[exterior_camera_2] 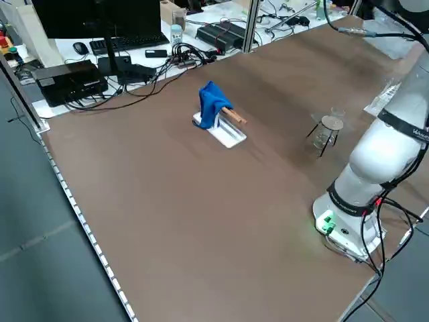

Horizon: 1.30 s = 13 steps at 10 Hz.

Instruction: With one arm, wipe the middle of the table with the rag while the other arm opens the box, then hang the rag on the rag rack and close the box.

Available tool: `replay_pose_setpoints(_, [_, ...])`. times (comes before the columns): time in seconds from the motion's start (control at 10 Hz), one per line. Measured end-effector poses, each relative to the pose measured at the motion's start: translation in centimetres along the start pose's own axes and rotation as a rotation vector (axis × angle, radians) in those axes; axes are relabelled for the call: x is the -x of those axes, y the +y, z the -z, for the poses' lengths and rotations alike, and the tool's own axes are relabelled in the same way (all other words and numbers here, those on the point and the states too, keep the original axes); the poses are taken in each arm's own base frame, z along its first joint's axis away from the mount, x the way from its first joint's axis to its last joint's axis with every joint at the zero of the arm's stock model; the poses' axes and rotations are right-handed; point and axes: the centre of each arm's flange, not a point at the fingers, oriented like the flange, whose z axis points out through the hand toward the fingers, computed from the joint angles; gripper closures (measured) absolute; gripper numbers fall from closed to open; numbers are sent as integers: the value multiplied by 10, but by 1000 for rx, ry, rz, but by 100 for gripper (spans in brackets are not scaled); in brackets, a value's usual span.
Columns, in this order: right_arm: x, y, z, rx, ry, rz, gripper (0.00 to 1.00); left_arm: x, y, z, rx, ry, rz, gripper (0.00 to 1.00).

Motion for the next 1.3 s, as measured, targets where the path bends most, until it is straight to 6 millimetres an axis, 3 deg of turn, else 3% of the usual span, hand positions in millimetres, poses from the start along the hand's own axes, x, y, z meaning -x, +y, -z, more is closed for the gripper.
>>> replay_pose_setpoints(0.2, [-18, -10, -23, -3, -24, 22, 99, -2, -2, -10, -5, -12, 3, 1])
replay_pose_setpoints(0.6, [-13, 0, -20, 30, -3, 7, 99, -5, -5, -19, -25, -14, 6, 1])
replay_pose_setpoints(1.3, [-18, -4, -18, 42, 3, 17, 96, -11, 0, -22, -22, 10, 4, 1])
